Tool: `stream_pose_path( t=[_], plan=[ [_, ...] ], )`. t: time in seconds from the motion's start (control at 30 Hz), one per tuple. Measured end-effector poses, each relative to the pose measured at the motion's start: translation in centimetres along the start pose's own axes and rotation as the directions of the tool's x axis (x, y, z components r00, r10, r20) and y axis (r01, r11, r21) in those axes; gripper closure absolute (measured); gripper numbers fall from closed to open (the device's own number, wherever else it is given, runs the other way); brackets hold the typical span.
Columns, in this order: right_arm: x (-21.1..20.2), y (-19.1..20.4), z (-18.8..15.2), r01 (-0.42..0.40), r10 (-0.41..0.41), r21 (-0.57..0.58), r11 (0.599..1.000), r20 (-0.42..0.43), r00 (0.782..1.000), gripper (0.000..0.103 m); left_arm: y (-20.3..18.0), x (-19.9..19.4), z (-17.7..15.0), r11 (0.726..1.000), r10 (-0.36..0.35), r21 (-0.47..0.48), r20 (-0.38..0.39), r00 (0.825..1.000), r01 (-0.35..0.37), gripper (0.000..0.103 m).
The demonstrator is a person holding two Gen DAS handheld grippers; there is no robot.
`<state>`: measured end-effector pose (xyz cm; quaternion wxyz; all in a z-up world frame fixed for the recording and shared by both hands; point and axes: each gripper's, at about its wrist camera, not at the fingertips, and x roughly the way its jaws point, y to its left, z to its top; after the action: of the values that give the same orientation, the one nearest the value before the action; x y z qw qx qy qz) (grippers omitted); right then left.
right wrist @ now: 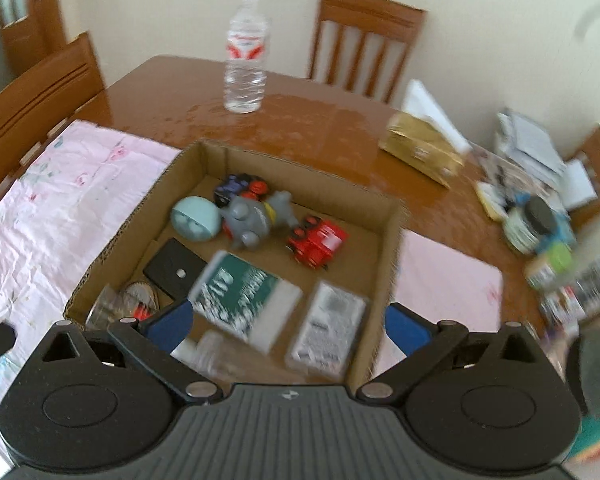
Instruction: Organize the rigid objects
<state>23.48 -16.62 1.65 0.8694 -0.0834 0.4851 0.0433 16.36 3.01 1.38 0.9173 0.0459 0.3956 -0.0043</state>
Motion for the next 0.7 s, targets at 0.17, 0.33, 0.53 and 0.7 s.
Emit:
stream_pose_path(
  t=[0.17,0.33,0.53,0.7],
  plan=[
    [-2.5,-0.6,-3.0,0.076,-0.077,0.095,0.993,0.002,0.997,0.0,-1.3,0.7,1.2,0.999,-0.016,0.046,-0.067,0.998,0.019,0.001],
    [-4.2,-1.0,-5.2,0.083,-0.085,0.171,0.982,0.003,0.996,0.0,-2.6,0.7,1.6,0.995,-0.052,0.083,-0.079,0.996,0.059,0.001],
    [-5.0,-1.1,-5.9,0.08,-0.083,0.21,0.974,0.006,0.997,0.0,-3.4,0.6,2.1,0.992,-0.069,0.101,-0.09,0.994,0.078,0.001],
    [-5.1,-1.1,-6.0,0.081,-0.085,0.221,0.972,0.006,0.996,0.0,-3.5,0.4,2.4,0.992,-0.071,0.101,-0.088,0.994,0.08,0.001]
  ],
)
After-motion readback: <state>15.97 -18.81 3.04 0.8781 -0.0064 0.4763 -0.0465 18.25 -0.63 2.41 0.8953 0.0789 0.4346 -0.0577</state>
